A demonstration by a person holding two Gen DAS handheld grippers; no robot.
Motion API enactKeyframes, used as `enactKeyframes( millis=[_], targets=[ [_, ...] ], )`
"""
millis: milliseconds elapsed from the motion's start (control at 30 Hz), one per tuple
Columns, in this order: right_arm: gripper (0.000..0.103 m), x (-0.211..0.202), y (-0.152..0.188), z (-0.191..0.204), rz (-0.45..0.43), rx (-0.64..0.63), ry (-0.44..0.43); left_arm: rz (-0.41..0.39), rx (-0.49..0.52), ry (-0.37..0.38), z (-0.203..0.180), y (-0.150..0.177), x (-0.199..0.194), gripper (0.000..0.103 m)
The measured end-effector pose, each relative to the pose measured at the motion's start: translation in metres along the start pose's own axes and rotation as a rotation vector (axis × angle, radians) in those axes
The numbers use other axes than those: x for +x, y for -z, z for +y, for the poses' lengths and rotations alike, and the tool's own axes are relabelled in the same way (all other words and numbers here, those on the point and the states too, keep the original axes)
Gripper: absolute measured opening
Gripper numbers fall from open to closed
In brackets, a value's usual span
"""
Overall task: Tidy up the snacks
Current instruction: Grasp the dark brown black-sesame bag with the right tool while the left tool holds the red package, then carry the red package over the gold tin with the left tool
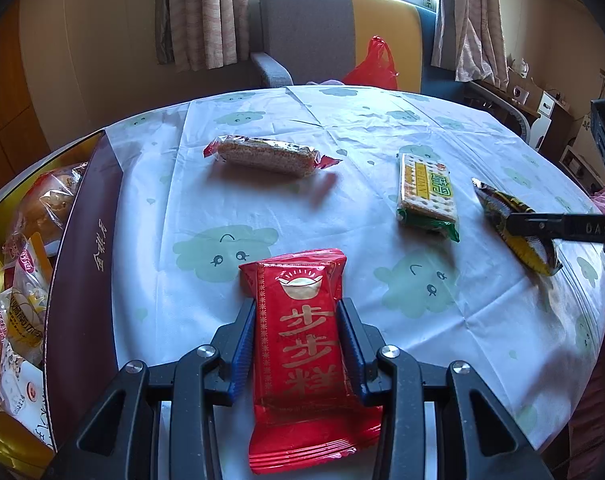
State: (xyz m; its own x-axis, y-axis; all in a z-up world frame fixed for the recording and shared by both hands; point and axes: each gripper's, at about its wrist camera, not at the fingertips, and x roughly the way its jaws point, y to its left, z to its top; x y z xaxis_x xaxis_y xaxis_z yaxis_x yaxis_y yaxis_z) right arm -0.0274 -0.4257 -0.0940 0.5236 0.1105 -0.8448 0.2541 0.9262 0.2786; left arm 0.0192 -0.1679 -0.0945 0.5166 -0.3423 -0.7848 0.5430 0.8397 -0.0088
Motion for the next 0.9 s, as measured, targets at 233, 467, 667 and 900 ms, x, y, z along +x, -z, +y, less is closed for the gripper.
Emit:
enactKeyframes(
  millis=[233, 467, 667, 900],
  targets=[
    [0.034, 0.01, 0.009, 0.027, -0.03, -0.164, 0.15, 0.019, 0.016, -0.006, -0.002, -0.004, 0.0, 0.039],
    [0.035, 0.009, 0.009, 0.025, -0.032, -0.16, 0.147, 0.036, 0.013, 0.004, -0.004, -0.006, -0.009, 0.038],
    [0.036, 0.011, 0.011, 0.031, -0.032, -0.188, 0.169, -0.012, -0.013, 0.002, 0.002, -0.016, -0.046, 0.038],
    [0.036, 0.01, 0.014, 0.032, -0.058, -0.187, 0.181, -0.065, -0.098, -0.078, 0.037, -0.027, -0.085, 0.038]
  ],
)
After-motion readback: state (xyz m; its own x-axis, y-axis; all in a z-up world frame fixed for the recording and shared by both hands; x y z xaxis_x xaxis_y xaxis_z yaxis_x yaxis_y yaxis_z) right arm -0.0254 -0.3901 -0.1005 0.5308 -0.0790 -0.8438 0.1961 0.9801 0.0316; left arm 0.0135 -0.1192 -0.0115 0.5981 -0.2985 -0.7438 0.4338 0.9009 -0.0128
